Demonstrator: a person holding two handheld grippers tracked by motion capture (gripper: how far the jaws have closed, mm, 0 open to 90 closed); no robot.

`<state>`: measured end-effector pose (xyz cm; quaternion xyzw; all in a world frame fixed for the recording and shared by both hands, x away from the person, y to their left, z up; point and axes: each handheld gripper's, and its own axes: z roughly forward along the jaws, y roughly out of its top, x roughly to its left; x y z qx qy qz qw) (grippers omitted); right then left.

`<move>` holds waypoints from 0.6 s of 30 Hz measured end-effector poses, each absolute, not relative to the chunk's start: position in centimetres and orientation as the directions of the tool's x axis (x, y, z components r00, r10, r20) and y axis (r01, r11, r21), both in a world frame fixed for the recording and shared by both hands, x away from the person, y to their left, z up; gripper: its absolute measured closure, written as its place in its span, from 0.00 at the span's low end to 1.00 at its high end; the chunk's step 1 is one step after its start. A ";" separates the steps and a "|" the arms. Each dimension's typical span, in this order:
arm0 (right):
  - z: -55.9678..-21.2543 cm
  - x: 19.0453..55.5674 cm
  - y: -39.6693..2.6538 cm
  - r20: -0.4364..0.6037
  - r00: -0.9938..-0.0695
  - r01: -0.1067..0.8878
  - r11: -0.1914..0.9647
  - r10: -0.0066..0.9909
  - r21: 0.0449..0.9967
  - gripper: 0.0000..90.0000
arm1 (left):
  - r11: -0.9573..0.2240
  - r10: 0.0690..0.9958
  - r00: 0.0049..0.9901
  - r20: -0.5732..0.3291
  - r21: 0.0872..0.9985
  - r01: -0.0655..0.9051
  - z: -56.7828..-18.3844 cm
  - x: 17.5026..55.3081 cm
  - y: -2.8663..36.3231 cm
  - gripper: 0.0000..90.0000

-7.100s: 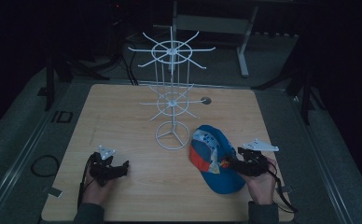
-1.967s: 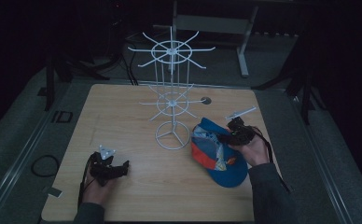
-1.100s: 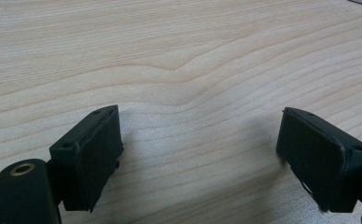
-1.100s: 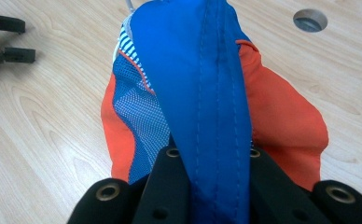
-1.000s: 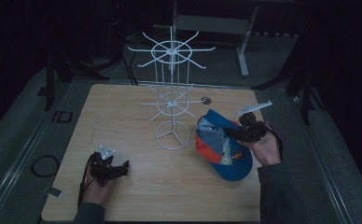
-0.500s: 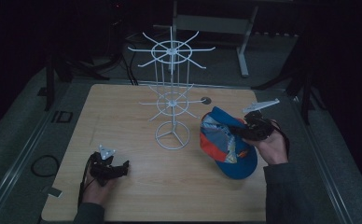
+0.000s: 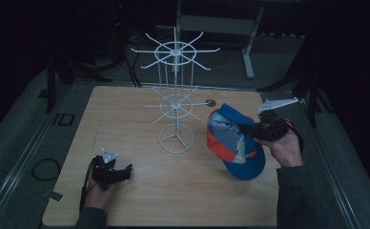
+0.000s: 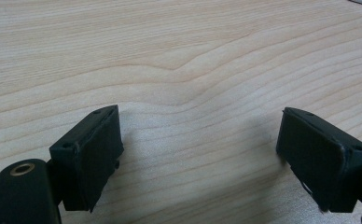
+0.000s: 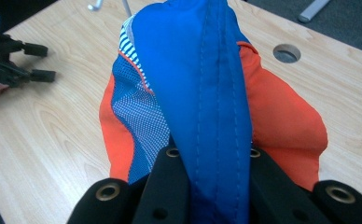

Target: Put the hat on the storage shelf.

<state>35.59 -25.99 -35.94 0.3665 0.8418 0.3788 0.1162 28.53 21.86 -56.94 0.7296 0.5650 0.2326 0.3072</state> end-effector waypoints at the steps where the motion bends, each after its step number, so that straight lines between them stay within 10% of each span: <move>1: -35.8 35.5 -26.1 0.083 -0.706 0.526 0.444 0.703 0.725 0.98 | -0.173 0.967 0.254 -0.007 0.711 0.682 -56.9 28.5 21.9 0.16; 18: -33.7 34.2 -26.3 0.065 -0.743 0.468 0.448 0.666 0.762 0.98 | -0.173 0.967 0.254 -0.008 0.711 0.682 -56.9 28.5 21.9 0.16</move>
